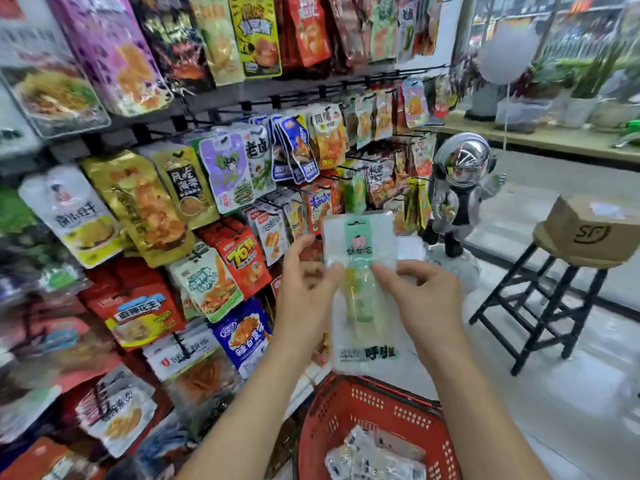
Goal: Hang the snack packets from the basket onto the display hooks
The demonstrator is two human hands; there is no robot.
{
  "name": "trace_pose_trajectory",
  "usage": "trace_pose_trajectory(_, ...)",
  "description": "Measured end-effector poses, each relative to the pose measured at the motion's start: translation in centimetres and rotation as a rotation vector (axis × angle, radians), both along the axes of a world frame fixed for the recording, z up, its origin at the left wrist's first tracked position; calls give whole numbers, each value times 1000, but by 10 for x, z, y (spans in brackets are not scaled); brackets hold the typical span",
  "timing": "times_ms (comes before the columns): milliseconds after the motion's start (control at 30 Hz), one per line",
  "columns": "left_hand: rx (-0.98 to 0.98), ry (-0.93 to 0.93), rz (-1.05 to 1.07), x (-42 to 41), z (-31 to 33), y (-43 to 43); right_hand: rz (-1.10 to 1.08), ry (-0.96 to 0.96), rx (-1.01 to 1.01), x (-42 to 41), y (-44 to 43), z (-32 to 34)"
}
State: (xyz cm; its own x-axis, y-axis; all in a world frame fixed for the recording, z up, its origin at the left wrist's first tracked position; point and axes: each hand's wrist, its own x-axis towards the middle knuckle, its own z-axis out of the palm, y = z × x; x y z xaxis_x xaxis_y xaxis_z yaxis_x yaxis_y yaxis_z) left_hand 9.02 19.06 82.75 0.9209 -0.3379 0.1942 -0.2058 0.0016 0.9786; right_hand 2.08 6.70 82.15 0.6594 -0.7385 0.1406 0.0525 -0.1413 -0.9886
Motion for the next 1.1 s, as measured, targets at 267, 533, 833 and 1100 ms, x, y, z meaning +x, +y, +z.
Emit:
trace_pose_trajectory(267, -59, -71, 107, 32, 70, 74, 182, -103, -143, 24, 69, 44)
trace_pose_trajectory(533, 90, -298, 316, 53, 95, 167, 310, -199, -213, 61, 144, 86)
trace_pose_trajectory(833, 167, -418, 352, 54, 126, 239, 438, -274, -430, 95, 212, 113)
trace_pose_trajectory(1100, 24, -339, 427, 74, 162, 287, 501, -335, -341, 132, 245, 141)
